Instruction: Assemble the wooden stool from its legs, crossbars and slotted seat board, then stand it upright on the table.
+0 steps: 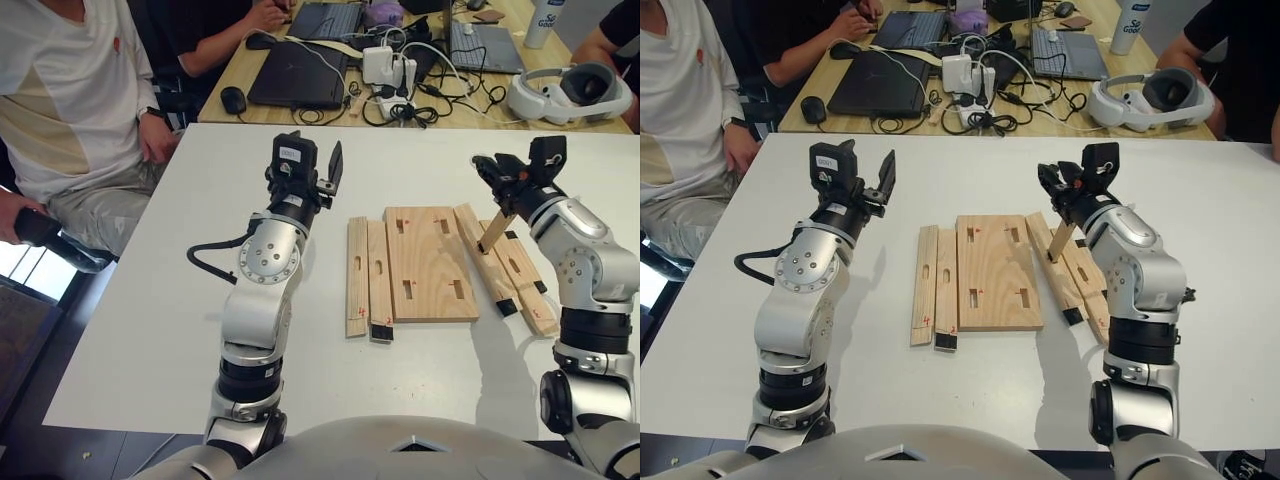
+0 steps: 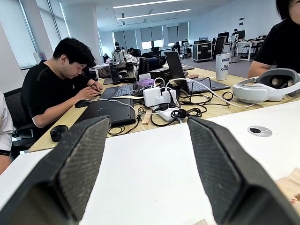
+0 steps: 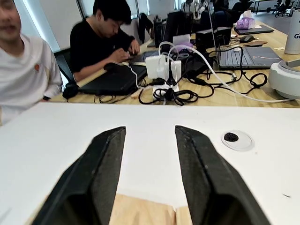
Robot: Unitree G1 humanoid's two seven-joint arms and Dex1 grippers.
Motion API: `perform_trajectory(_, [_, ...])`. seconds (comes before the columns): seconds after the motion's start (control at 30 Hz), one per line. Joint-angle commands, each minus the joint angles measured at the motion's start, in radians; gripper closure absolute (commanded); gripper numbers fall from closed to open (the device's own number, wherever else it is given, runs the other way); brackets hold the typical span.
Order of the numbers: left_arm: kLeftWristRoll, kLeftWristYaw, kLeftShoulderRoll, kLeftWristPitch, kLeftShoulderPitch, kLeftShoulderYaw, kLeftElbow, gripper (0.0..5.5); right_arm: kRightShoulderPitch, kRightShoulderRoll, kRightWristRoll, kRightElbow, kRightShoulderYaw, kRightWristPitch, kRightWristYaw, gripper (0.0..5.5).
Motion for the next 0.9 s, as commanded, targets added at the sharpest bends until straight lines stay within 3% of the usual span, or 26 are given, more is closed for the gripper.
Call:
perform_trajectory(0.03, [0.004,0.003,-0.001,0.006,-0.007,-0.001,-0.01,2.44,-0.115,0.058,0.172,-0.09,-0.167,-0.013,-0.086,3.54])
perform_trajectory(0.17, [0.01,0.014,-0.006,0.009,0.001,-0.002,-0.021,2.44,-0.122,0.018,0.169,-0.065,-0.267,-0.047,-0.188,3.54])
perform_trajectory(0.37, [0.011,0.019,-0.007,0.012,0.008,-0.006,-0.028,2.44,0.077,-0.036,-0.014,-0.045,-0.242,0.014,-0.306,3.54])
perform_trajectory(0.6, [0.007,0.012,-0.002,0.016,0.004,-0.007,-0.028,2.44,0.211,-0.055,0.413,-0.336,-0.034,0.47,0.011,3.54])
perform_trajectory(0.83, [0.006,0.013,-0.008,0.017,0.001,-0.016,-0.025,2.44,0.016,0.0,0.336,-0.268,-0.128,0.292,-0.165,3.54])
perform_trajectory(0.9, [0.008,0.017,-0.011,0.016,0.002,-0.02,-0.024,2.44,-0.005,-0.004,0.281,-0.222,-0.114,0.267,-0.207,3.29])
